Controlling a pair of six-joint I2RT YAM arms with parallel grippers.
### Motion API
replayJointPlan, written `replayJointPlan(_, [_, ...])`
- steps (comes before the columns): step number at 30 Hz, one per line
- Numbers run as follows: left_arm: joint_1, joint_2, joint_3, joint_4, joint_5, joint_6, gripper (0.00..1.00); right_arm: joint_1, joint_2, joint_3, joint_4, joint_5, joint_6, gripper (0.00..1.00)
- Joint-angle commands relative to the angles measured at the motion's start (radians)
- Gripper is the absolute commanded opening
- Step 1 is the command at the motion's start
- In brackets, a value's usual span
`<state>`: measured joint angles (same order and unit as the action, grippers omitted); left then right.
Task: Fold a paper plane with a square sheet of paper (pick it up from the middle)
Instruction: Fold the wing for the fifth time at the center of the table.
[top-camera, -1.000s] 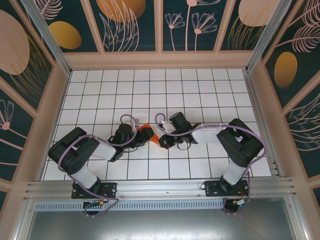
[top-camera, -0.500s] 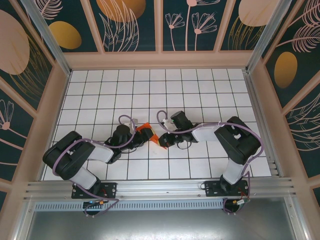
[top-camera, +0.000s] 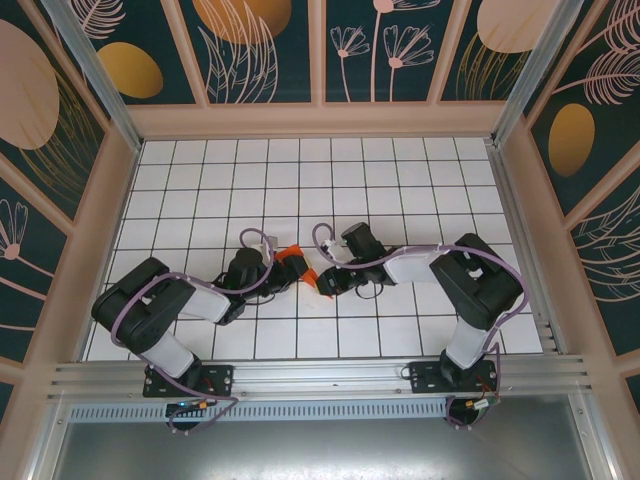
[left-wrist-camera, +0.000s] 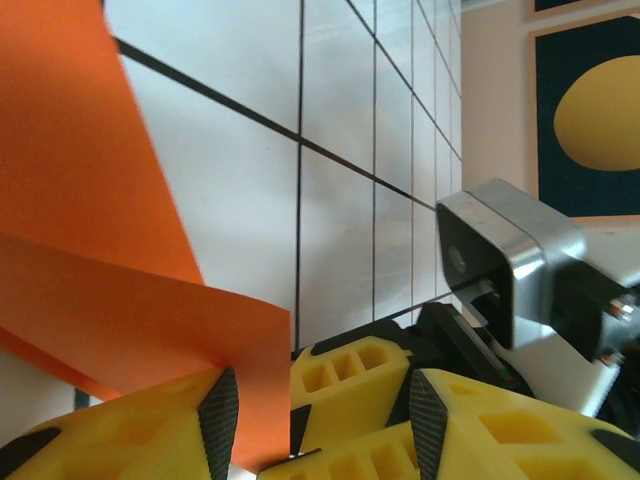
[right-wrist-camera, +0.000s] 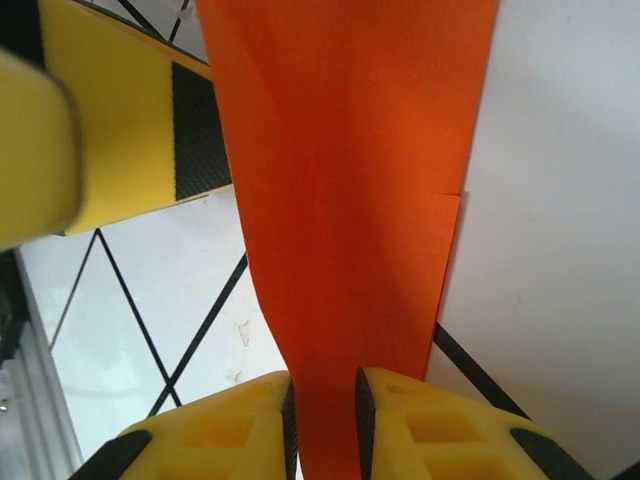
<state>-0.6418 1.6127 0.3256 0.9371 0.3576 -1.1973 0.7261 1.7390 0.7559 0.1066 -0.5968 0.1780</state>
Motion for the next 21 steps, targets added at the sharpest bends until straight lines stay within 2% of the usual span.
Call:
replayJointPlan(1, [-0.004, 0.017, 0.020, -0.014, -0.018, 0.007, 0.51, 0.029, -0.028, 0.039, -0.037, 0.094, -0.080, 0.26])
replayJointPlan(4, [-0.005, 0.020, 0.028, -0.035, -0.026, 0.006, 0.50, 0.052, -0.043, 0.042, -0.029, 0.161, -0.099, 0.27])
replayJointPlan(10, [-0.004, 0.024, 0.039, -0.070, -0.032, 0.010, 0.50, 0.064, -0.076, 0.032, 0.017, 0.212, -0.100, 0.30])
replayJointPlan(21, [-0.004, 0.029, 0.046, -0.081, -0.037, 0.005, 0.49, 0.124, -0.087, 0.037, 0.043, 0.342, -0.156, 0.42])
